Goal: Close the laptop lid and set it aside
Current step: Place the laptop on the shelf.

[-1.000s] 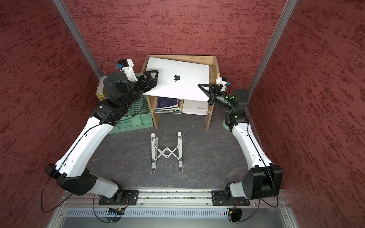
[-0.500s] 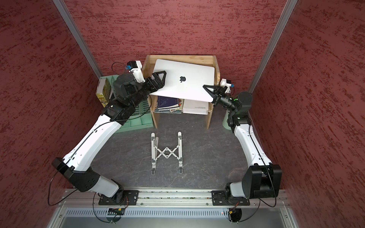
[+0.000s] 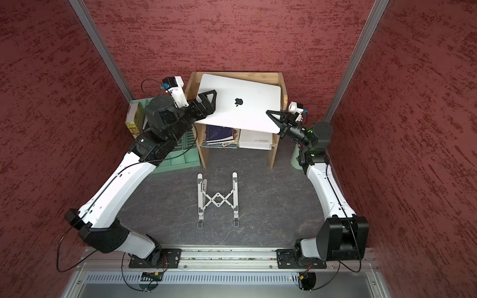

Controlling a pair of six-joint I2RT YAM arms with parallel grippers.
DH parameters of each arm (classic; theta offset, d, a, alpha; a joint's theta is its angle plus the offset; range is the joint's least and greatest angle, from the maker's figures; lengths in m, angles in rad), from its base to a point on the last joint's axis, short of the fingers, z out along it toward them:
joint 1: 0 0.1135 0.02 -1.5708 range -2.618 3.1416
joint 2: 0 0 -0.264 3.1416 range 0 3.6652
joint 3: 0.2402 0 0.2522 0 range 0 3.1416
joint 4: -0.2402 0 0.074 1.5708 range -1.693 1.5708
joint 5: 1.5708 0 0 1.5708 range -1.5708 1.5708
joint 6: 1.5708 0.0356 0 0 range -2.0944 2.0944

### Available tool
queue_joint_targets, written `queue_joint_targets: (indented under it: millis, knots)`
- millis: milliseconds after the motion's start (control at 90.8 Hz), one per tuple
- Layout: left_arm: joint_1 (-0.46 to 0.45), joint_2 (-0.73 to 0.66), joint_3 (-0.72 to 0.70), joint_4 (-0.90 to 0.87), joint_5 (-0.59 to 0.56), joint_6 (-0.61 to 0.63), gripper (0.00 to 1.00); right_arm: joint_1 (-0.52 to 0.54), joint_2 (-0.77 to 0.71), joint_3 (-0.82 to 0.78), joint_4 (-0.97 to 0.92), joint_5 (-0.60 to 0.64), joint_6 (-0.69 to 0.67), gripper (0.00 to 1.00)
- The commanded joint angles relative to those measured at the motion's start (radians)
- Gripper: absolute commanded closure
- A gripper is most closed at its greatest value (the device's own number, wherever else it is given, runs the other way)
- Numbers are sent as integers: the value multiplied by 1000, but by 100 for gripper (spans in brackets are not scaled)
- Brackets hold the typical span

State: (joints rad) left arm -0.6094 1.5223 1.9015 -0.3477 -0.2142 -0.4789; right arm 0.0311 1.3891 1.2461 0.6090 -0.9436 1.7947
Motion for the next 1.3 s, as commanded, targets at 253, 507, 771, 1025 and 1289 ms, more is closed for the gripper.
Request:
queue_joint_targets:
  millis: [253,507,771,1025,1289]
  knots:
    - [-38,59,93,-185,21,28,0,2,7,51,31,193,82,100]
    - [-35,-29,23,-154,-65,20,0,0,3,62,-3,188,59,100]
    - [-36,-200,-88,-184,-123,-36,0,0,-27,107,-144,186,-46,100]
    - [-53,-210,-85,-219,25,40,5,7,-38,178,-263,190,-129,100]
    - [-251,54,211,-463,330,361,10,29,5,287,-365,189,-189,100]
